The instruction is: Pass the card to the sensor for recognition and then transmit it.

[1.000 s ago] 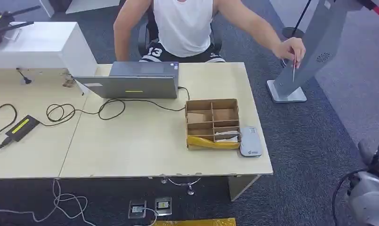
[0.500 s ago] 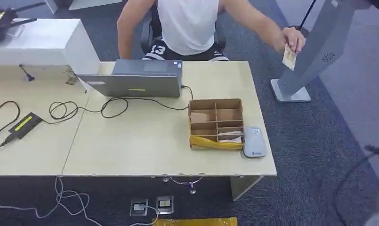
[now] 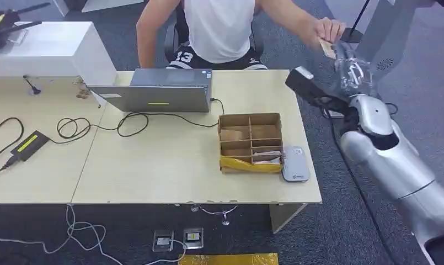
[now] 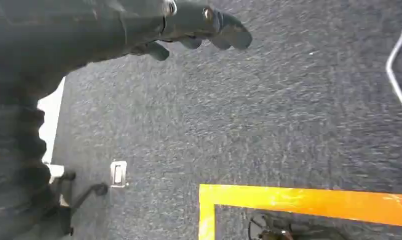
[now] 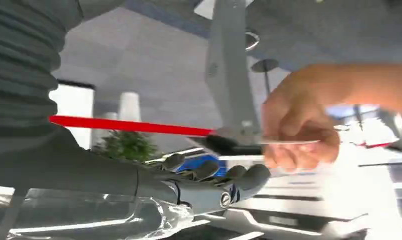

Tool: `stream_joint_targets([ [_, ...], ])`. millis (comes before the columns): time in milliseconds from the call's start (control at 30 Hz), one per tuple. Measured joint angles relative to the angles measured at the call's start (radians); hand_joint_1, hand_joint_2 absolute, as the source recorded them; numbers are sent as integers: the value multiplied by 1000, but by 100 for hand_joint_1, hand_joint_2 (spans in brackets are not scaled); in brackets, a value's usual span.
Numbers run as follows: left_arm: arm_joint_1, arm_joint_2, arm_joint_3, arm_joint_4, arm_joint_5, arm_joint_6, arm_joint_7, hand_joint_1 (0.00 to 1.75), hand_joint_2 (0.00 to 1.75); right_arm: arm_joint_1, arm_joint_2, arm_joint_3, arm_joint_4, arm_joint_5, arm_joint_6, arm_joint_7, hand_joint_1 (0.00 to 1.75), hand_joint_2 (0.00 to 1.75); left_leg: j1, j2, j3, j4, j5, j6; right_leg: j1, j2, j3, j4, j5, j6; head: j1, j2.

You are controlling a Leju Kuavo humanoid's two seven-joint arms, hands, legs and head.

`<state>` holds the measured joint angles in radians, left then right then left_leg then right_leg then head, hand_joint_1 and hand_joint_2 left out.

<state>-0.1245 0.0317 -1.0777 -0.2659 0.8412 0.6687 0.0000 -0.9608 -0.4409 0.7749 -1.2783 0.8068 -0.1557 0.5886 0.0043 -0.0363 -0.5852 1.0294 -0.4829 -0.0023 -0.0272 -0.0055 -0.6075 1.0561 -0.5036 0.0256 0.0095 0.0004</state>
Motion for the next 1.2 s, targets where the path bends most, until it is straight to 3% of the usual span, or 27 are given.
stream_joint_targets([
  [167,-2,-2,-7,0,6,1,1,0,175,-27,63,136,44,-8,-57,-27,0,175,1,2,1,0,-1,-1,1,2,0,0,0,-1,2,0],
  [433,2,2,-8,0,22,3,1,0,175,-33,115,228,92,-37,-134,-55,0,175,1,2,1,0,0,-1,1,2,0,-1,1,-1,1,0],
  [733,0,3,-8,0,20,3,4,0,175,-34,184,286,186,-23,-174,-96,0,175,1,3,1,0,-1,-1,1,3,0,-1,1,-1,1,0],
  [967,-2,3,-15,0,17,3,14,0,175,-34,201,302,214,-5,-190,-99,0,175,1,4,1,0,-1,-1,1,5,0,-1,1,-2,2,0],
  [1000,-2,3,-15,0,17,3,14,0,175,-33,201,302,217,-2,-191,-99,51,175,1,4,2,0,-1,-1,1,5,0,-1,1,-2,1,0],
  [1033,-2,3,-16,0,17,3,14,0,175,-33,203,302,218,0,-194,-100,175,175,1,4,2,0,-1,-1,1,5,0,-1,1,-2,1,0],
  [1200,-3,3,-24,0,11,3,21,0,175,-33,202,302,222,16,-209,-95,175,175,1,5,2,0,-1,-1,1,5,0,-1,1,-2,1,0],
])
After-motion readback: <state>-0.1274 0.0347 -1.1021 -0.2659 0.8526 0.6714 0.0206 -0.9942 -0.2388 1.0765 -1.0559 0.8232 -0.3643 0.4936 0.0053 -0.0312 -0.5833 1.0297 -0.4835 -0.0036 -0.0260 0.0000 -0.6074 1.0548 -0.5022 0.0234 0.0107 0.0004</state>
